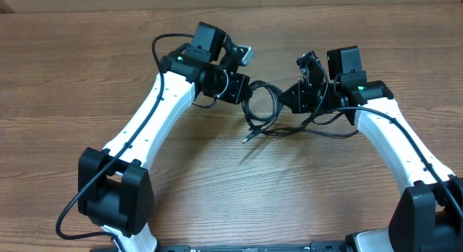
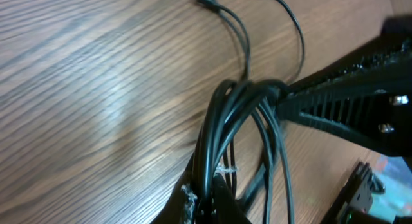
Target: Untangle cables
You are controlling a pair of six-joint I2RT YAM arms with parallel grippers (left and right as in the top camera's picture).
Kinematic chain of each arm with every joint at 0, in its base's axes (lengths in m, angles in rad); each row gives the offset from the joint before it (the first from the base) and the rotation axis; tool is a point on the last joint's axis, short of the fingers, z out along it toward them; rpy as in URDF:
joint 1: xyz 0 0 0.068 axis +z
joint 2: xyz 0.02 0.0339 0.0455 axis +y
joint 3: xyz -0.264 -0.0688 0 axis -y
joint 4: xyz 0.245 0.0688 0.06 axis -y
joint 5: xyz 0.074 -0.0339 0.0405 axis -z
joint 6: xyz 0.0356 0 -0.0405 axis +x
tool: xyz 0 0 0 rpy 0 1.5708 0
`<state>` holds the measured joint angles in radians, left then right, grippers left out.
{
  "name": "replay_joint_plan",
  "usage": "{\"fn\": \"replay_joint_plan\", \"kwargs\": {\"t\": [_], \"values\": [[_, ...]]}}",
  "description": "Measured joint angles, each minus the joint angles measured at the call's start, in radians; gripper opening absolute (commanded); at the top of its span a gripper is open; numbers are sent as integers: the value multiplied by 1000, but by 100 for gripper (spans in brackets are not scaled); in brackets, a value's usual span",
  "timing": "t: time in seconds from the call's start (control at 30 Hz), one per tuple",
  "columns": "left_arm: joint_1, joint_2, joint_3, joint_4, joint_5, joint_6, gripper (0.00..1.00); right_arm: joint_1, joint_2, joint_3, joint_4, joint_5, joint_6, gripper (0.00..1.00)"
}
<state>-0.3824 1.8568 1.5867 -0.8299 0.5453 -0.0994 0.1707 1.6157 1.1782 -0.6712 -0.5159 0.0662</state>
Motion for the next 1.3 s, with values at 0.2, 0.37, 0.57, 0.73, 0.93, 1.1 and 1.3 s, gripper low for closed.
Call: {"fn": "replay_joint_plan", "kwargs": {"t": [0.2,0.37,0.57,0.73,0.93,1.1,1.3], "values": [[82,-2,0,-4,-61,-58,4,-7,0,0,-100,294,149,4],[119,-29,0,7,-50,-68,4,-7,0,0,-99,358,201,11],[72,-61,3,-47,34,-8,4,-9,-1,0,9,46,72,36],[34,-61,4,-97,46,41,4,-15,-1,0,83,-158,2,36],[30,-61,4,-112,63,58,4,-19,-1,0,108,-262,-22,37],[30,-61,4,-113,84,78,4,-19,-1,0,89,-295,-32,45],[29,-61,4,-109,42,72,4,-19,-1,0,72,-307,-34,44]]}}
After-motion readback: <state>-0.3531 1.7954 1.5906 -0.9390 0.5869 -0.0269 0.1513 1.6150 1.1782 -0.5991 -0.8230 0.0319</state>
